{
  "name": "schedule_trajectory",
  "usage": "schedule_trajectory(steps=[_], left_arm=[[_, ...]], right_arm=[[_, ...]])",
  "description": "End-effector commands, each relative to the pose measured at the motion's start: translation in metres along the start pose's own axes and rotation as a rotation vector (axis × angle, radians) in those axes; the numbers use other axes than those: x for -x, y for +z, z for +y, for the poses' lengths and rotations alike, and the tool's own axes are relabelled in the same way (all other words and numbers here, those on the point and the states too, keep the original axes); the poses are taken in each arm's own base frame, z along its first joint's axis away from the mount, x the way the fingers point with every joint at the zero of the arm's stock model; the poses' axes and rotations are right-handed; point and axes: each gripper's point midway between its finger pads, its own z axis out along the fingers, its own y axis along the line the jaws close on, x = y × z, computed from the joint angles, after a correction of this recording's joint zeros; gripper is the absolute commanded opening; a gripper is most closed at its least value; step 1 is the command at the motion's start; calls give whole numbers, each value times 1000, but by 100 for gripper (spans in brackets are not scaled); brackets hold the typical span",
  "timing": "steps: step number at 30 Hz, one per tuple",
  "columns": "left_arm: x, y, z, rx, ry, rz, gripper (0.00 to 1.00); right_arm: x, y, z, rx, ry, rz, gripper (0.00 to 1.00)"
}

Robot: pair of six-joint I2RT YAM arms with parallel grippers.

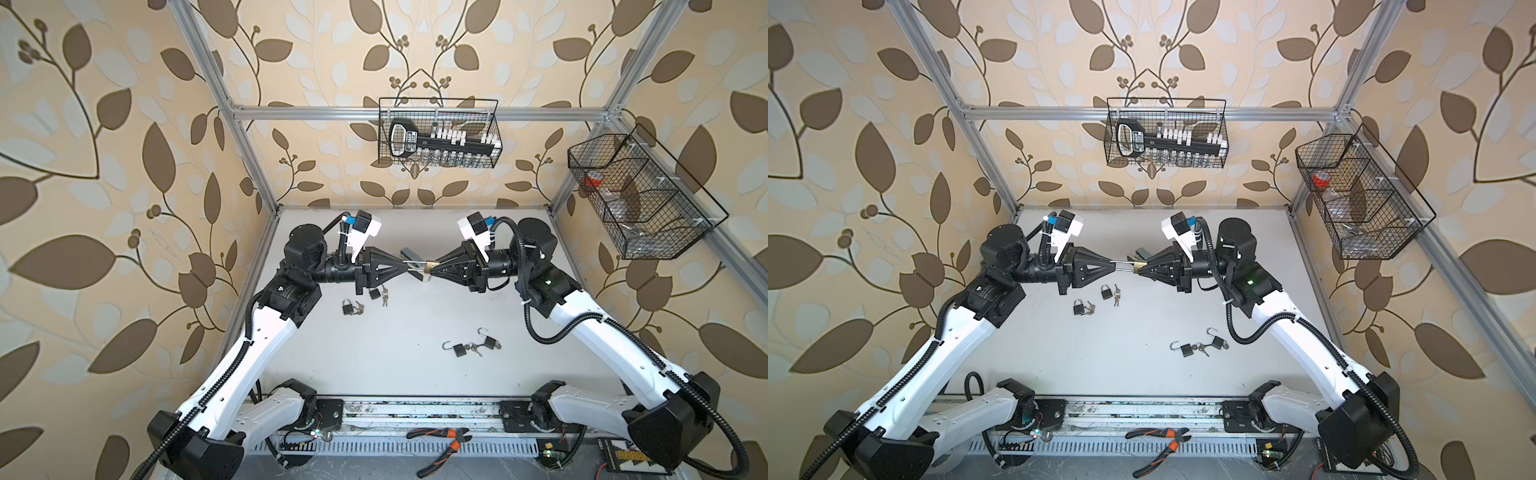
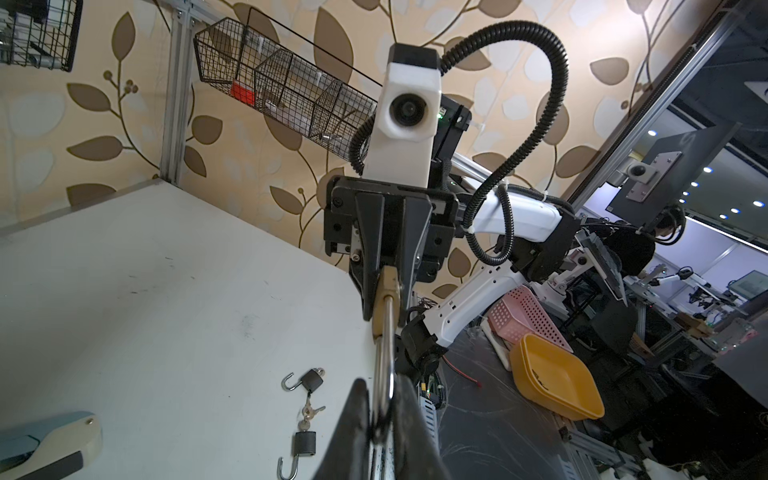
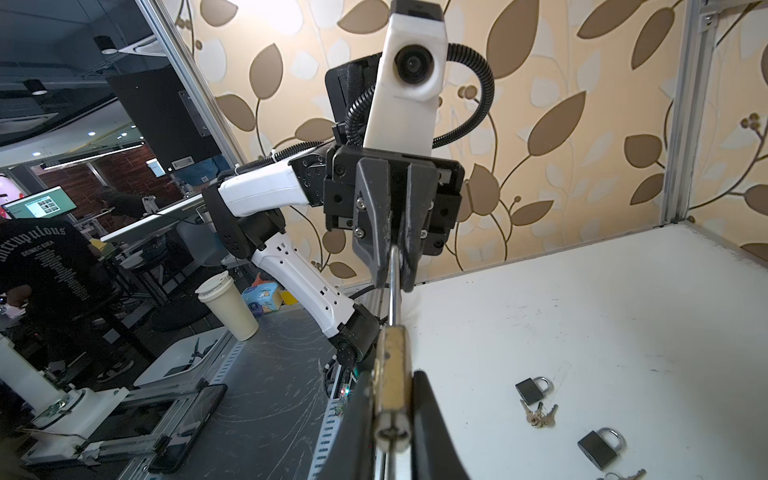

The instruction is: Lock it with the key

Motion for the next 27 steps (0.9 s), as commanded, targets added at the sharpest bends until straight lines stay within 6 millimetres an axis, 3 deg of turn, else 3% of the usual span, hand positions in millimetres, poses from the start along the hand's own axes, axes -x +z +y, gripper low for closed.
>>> schedule_trajectory(steps=[1, 8, 13, 15, 22, 27], left_arm=[[13, -2, -23, -47, 77, -17, 2], [9, 6, -27, -59, 100, 12, 0], [-13, 38, -35, -102, 114, 94, 0], [-16, 43, -32, -113, 91, 105, 0], [-13, 32, -28, -51, 107, 71, 0], [5, 15, -21, -39, 86, -16, 0]], right_arm=[[17, -2, 10, 6, -58, -30, 0], [18, 1, 5, -16, -49, -31, 0], [20, 34, 20, 56, -78, -1, 0], [26, 37, 26, 85, -81, -28, 0], [33, 15, 24, 35, -85, -92, 0], [37, -6, 25, -31, -113, -167, 0]])
